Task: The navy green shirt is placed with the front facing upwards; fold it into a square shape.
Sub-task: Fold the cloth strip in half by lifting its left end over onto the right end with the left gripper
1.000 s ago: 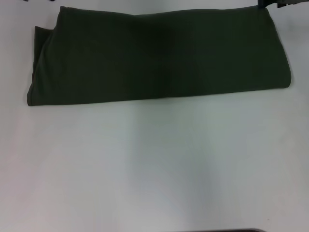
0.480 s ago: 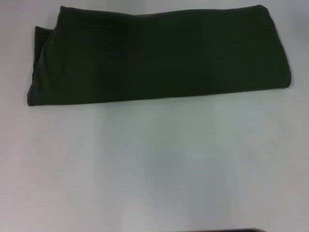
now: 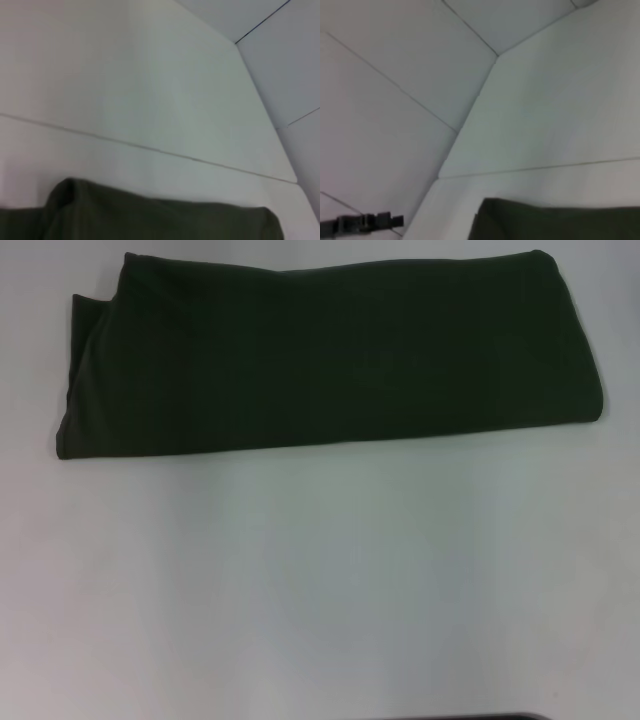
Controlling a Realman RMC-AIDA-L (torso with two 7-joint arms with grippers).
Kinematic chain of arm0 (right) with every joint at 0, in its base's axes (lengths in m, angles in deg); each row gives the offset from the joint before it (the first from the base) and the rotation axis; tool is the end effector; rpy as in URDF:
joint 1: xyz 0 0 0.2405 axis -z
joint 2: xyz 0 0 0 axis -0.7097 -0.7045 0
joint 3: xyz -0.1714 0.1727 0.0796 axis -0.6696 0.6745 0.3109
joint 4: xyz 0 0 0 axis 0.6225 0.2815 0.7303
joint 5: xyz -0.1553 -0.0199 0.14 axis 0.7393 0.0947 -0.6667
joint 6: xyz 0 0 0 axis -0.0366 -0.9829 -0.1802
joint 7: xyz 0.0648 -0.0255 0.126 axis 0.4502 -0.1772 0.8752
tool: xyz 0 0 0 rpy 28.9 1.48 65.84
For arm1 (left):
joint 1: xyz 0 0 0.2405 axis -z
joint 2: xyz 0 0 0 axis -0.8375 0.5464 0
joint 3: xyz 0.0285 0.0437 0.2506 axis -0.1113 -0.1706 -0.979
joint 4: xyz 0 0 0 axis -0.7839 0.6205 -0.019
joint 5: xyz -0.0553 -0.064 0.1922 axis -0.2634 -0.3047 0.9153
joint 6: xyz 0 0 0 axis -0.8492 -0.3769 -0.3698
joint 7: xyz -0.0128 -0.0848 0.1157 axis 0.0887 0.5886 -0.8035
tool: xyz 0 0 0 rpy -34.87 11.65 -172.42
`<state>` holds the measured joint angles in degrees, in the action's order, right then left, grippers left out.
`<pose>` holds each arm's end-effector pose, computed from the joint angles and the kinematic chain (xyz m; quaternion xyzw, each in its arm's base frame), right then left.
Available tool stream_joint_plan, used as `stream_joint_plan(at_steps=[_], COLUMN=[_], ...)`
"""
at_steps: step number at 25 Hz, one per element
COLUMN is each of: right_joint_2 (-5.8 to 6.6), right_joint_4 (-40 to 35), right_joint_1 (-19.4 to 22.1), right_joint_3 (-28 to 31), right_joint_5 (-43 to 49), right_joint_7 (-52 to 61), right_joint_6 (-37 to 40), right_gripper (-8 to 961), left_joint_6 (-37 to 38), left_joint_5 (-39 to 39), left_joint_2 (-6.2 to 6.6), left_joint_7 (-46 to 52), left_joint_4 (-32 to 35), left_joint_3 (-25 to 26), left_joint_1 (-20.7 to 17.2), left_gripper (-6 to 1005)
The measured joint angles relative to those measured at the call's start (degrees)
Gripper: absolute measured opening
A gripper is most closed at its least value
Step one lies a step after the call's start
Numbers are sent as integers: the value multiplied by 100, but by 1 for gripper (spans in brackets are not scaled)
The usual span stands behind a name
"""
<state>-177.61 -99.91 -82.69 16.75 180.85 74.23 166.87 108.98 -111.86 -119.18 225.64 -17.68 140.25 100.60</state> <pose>0.2354 0.3950 0.1452 -0.7943 0.5264 0.2671 0.1439 -0.2202 0.4205 0.1335 -0.7527 -0.6058 -0.1822 0.1824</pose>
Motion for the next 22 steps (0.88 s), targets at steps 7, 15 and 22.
stream_joint_plan(at_steps=[7, 15, 22], right_joint_2=[-327, -654, -788], right_joint_4=[-28, -317, -402], right_joint_1=[469, 1091, 1335], right_joint_3=[137, 393, 395], right_joint_5=[-10, -20, 4], right_joint_7=[-1854, -2974, -3310], right_joint_6=[-58, -170, -316], right_gripper=[938, 938, 938], left_joint_6=[-68, -278, -554], left_joint_5=[10, -6, 31], left_joint_2=[-146, -453, -617], left_joint_7=[-246, -932, -1186], left_joint_4=[78, 43, 64], left_joint_3=[-28, 7, -47], left_joint_1=[-271, -567, -791], left_gripper=[720, 720, 720])
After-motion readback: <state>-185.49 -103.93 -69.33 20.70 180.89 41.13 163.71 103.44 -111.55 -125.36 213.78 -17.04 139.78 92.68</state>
